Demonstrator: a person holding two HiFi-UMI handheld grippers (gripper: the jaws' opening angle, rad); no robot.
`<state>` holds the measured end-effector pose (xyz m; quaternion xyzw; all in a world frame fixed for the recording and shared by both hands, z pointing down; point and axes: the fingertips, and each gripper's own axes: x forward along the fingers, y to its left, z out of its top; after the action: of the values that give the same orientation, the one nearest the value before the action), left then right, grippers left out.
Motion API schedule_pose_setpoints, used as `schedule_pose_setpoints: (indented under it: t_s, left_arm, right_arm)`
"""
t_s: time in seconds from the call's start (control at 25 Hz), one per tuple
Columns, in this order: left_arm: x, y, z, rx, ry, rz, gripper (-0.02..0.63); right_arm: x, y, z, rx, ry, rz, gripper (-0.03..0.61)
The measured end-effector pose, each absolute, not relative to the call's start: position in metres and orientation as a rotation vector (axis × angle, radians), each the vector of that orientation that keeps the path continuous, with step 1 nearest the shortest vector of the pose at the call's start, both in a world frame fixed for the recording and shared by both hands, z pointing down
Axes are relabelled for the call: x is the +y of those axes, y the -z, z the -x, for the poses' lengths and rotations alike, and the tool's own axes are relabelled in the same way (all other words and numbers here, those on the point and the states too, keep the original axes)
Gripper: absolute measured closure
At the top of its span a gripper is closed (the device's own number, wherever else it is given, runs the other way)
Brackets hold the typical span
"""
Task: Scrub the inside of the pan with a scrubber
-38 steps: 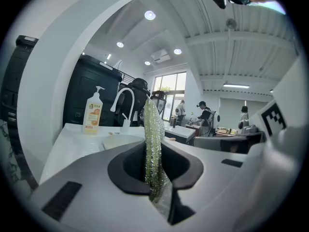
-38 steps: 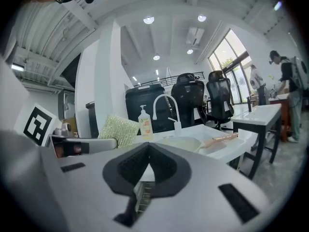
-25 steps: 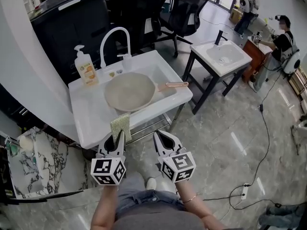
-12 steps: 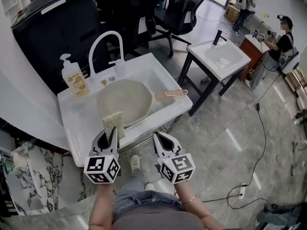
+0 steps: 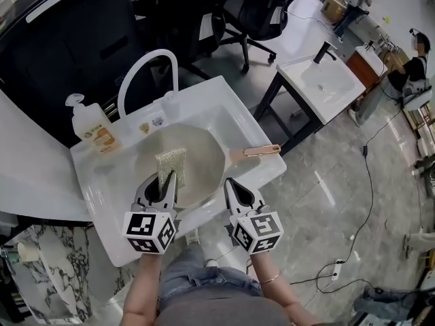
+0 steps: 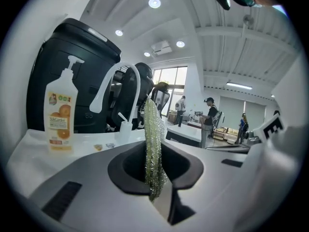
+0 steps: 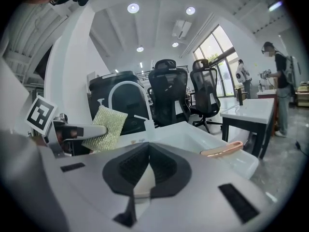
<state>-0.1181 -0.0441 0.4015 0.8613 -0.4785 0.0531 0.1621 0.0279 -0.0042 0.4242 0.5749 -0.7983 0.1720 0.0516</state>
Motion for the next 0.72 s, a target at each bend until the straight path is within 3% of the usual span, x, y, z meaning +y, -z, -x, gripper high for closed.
schedule_pose_setpoints:
  t_s: [0.72]
  left_arm:
    - [-0.11,-0.433,0.093,-1.194,-0.208,-2.409,0.546]
  right_arm:
    - [-0.08,-0.442,-0.059,-2.305,-0.579,-1.8,0.568]
